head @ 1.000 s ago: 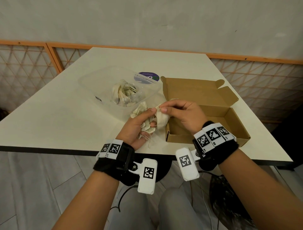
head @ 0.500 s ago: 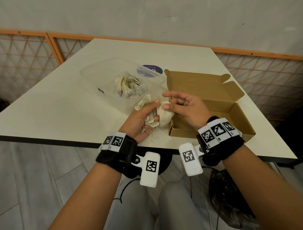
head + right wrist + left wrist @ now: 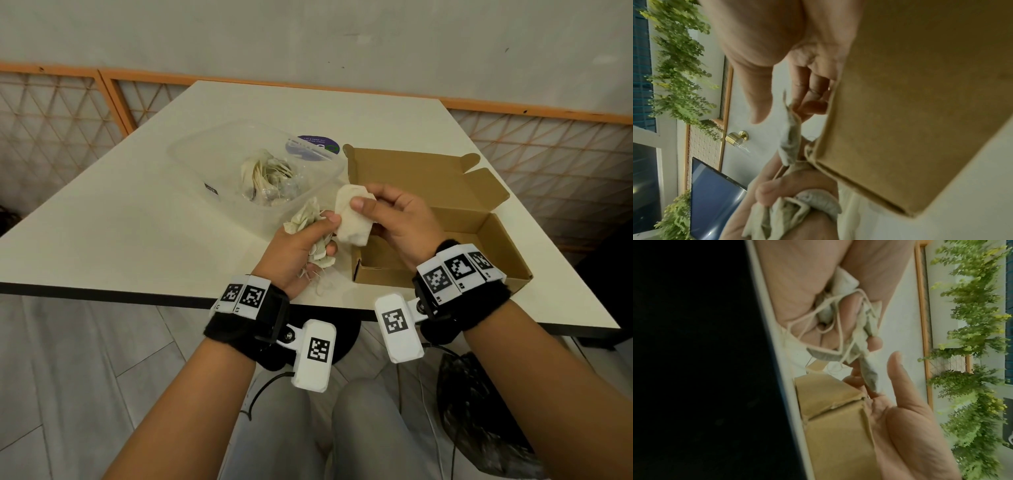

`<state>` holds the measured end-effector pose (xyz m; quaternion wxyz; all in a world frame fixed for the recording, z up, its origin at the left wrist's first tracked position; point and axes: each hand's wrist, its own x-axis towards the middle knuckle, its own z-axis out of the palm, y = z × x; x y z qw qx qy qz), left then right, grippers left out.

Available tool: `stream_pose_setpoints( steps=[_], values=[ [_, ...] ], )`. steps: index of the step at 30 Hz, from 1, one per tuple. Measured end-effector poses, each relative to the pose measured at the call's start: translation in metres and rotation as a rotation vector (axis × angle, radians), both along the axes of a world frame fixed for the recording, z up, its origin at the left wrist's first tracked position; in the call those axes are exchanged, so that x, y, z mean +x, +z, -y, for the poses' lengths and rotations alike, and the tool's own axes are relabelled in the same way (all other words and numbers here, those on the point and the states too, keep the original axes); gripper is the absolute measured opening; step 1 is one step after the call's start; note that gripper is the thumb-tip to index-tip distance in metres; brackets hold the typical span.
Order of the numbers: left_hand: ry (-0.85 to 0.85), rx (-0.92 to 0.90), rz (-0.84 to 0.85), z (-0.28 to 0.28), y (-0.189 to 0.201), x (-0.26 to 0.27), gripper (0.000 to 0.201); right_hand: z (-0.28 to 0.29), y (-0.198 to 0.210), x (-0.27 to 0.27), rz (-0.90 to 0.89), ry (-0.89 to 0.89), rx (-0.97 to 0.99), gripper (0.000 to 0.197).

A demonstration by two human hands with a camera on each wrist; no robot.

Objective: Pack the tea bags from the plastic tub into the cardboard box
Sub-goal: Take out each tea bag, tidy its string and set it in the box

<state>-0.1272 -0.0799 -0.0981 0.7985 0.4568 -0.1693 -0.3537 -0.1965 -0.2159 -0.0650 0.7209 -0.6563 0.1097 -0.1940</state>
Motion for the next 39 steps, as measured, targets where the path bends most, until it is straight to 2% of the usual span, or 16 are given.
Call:
stream_pose_setpoints(
  steps=[3,6,8,14,19,22,25,26,30,35,39],
  values=[
    [-0.001,0.001,0.016,-0.0002,0.0001,-0.0011,0.002,-0.0003,-0.0011,0.0007,-0.022,-0.010,-0.004,0.012],
    [-0.014,-0.028,0.063,0.0003,0.0022,-0.0044,0.019,0.0003,-0.0015,0.0007,-0.011,-0.028,-0.004,0.008],
    [-0.011,-0.017,0.091,0.0013,0.0024,-0.0065,0.024,0.0006,-0.0010,0.0002,-0.006,-0.034,-0.014,0.007],
    [0.039,0.064,0.082,0.0023,0.0024,-0.0075,0.002,-0.0028,0.0010,-0.0019,-0.046,-0.066,-0.056,0.009],
    [0.041,0.082,0.152,0.0039,0.0005,-0.0087,0.013,-0.0039,0.0007,-0.0025,-0.067,-0.102,-0.081,0.018],
    [0.039,0.106,0.137,0.0046,-0.0001,-0.0092,0.011,-0.0044,0.0009,-0.0032,-0.079,-0.078,-0.087,0.023],
    [0.059,0.096,0.103,0.0044,-0.0002,-0.0080,0.008,-0.0041,0.0021,-0.0035,-0.095,-0.032,-0.131,0.012],
    [0.062,0.085,0.101,0.0042,0.0000,-0.0075,0.009,-0.0039,0.0029,-0.0036,-0.090,-0.006,-0.118,0.005],
    [0.037,0.067,0.117,0.0033,0.0010,-0.0086,0.018,-0.0028,0.0024,-0.0038,-0.048,0.012,-0.079,0.011],
    [0.015,0.065,0.118,0.0038,0.0024,-0.0078,0.036,-0.0030,0.0013,-0.0033,-0.030,0.023,-0.088,0.007],
    [0.048,0.093,0.110,0.0022,0.0043,-0.0088,0.019,-0.0055,0.0045,-0.0047,-0.028,0.011,-0.079,0.007]
  ],
)
